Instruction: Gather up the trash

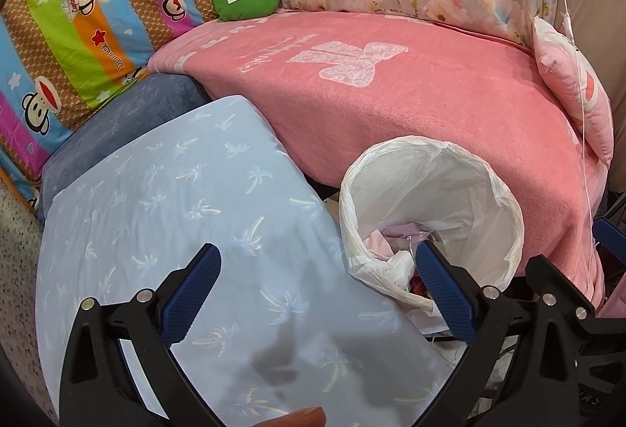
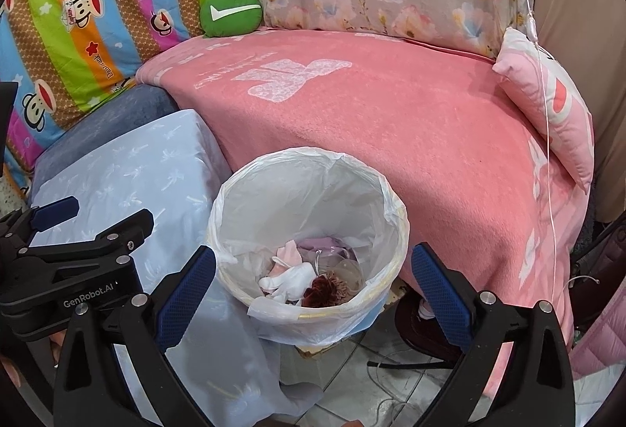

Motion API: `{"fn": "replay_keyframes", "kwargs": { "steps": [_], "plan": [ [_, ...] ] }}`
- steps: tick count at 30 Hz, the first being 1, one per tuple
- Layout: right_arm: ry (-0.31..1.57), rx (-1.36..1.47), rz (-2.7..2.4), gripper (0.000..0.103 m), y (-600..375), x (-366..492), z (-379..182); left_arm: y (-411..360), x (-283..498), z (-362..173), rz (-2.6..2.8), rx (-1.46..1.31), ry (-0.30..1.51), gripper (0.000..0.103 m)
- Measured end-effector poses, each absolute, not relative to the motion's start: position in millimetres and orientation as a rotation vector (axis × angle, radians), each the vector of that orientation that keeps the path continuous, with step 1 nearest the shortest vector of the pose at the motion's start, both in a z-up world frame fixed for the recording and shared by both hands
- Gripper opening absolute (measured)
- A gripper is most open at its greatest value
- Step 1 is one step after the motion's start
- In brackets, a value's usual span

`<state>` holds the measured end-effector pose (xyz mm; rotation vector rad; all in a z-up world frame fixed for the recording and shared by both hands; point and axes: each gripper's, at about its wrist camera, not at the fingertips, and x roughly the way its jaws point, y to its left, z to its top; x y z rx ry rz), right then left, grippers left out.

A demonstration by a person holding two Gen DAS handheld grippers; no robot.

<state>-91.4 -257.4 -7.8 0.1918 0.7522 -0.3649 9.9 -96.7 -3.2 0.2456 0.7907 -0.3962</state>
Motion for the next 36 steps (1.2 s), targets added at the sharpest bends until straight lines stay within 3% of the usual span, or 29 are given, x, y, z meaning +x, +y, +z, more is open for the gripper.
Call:
{"fn": "replay_keyframes", "kwargs": {
  "steps": [36],
  "plan": [
    [0.795,0.188,-0.395,0.097,-260.0,-93.6,-22.4,-94.6,9.4,-14.7,-0.379,0.23,0.84,0.096]
  ]
}}
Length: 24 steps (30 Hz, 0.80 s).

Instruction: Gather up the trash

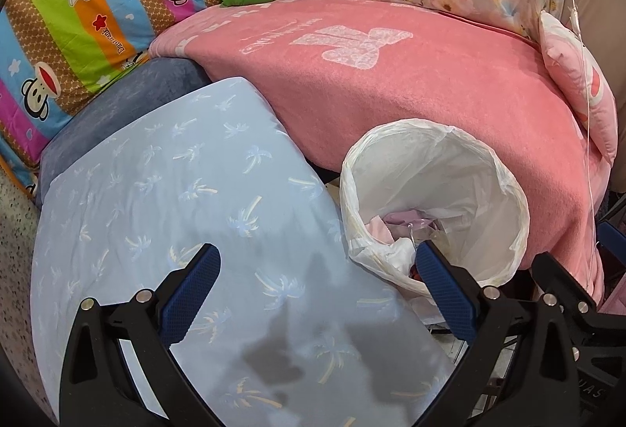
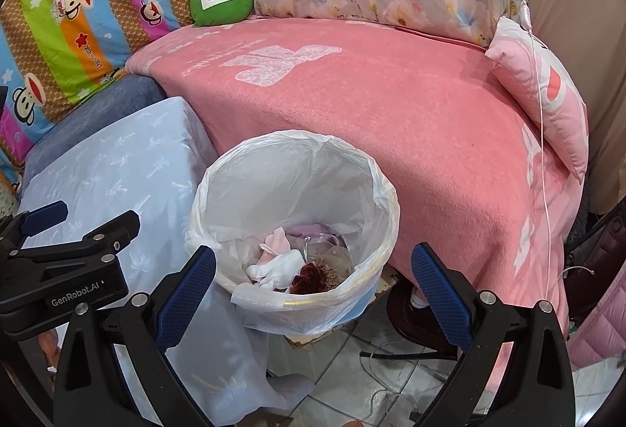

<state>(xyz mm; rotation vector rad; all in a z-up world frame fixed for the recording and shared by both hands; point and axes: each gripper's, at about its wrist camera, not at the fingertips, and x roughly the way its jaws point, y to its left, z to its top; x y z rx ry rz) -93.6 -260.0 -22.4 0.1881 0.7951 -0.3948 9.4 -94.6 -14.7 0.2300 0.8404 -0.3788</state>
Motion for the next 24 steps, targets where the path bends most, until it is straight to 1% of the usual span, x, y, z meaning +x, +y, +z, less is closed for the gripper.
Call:
{"fn": "replay_keyframes", "kwargs": {
  "steps": [24],
  "plan": [
    [0.798,0.187,-0.397,0.097,-259.8,-92.4,-23.5,-90.5,9.3,-19.6,-0.373,0.231,0.846,0.096]
  ]
}}
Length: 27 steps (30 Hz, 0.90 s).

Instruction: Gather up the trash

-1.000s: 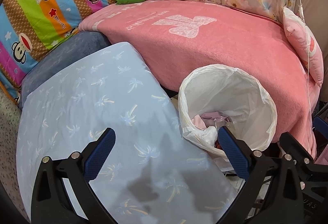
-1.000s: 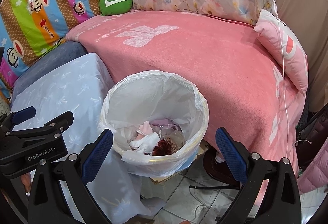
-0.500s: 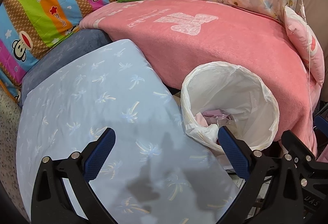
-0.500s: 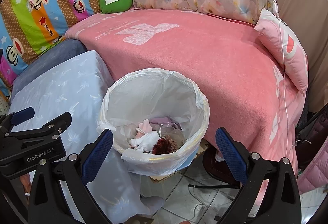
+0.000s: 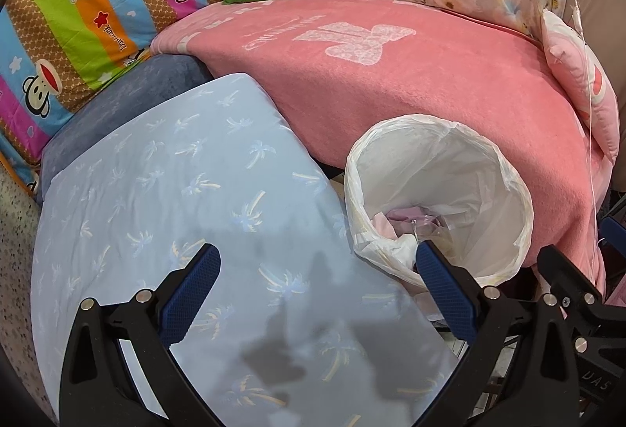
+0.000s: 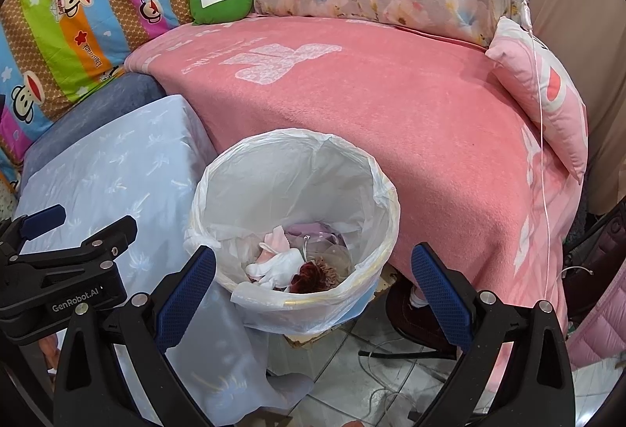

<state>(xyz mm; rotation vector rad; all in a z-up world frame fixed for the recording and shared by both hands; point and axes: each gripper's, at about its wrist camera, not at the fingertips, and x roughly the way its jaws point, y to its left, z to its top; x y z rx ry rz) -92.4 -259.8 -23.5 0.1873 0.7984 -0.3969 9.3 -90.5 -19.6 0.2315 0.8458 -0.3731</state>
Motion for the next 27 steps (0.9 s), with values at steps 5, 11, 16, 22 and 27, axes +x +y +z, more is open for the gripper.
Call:
{"fn": "replay_keyframes", "kwargs": {
  "steps": [5,11,16,22,27],
  "plan": [
    [0.798,0.186,-0.397,0.097,-259.9,-92.4,-23.4,-90.3,8.0,-21.3,-0.373,0.231,0.851,0.096],
    [0.797,0.187,-0.398,0.097,-260.0,-92.3,-23.5,-90.6,6.2,-21.6,-0.375,0.233,0.852,0.096],
    [0.797,0.188,-0.401,0.097,-260.5,-94.0,-23.4,-91.4,6.5,-21.2,-0.374,0.233,0.852,0.096],
    [0.795,0.189,-0.401,0.097,-260.3,-94.7,-23.4,-92.1,5.7,-21.2,-0.373,0.233,0.851,0.096],
    [0.795,0.188,-0.402,0.097,-259.5,-95.4,-22.8,-91.7,5.2,-21.5,-0.373,0.233,0.852,0.096]
  ]
}}
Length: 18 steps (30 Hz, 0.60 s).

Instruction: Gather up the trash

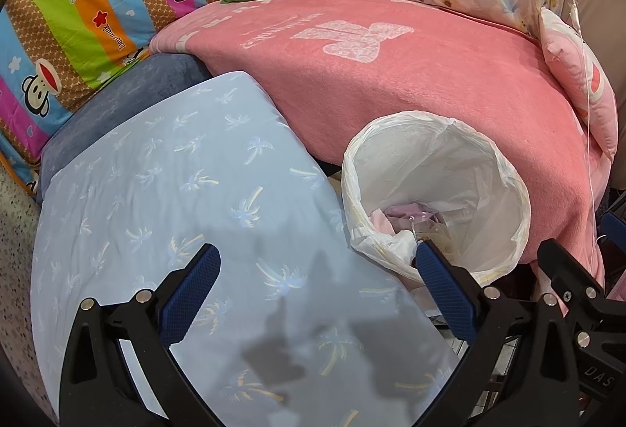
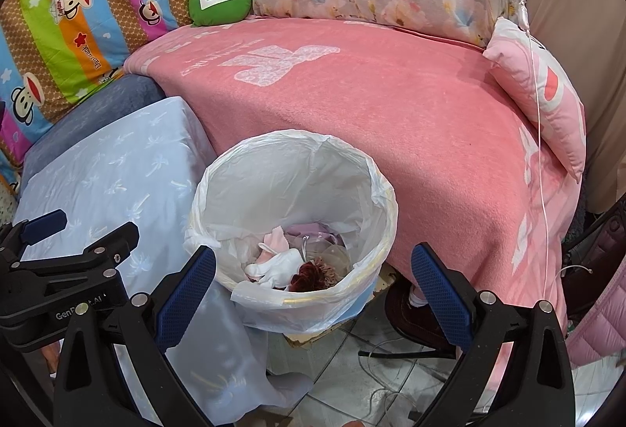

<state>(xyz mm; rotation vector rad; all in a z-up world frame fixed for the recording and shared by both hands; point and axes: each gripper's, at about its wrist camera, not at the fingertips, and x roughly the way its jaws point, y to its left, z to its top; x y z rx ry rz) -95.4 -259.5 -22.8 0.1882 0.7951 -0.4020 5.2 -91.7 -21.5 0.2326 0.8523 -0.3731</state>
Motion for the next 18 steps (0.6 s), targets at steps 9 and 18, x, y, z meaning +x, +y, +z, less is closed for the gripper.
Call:
{"fn": "replay_keyframes", "kwargs": {
  "steps": [9,18],
  "plan": [
    [0.795,0.189,-0.401,0.097,-259.8,-95.3,-22.9,-92.3,5.3,-21.2,-0.372,0.233,0.852,0.096],
    [0.794,0.189,-0.401,0.097,-259.5,-96.0,-21.9,-92.4,2.5,-20.6,-0.374,0.237,0.85,0.096]
  ]
}}
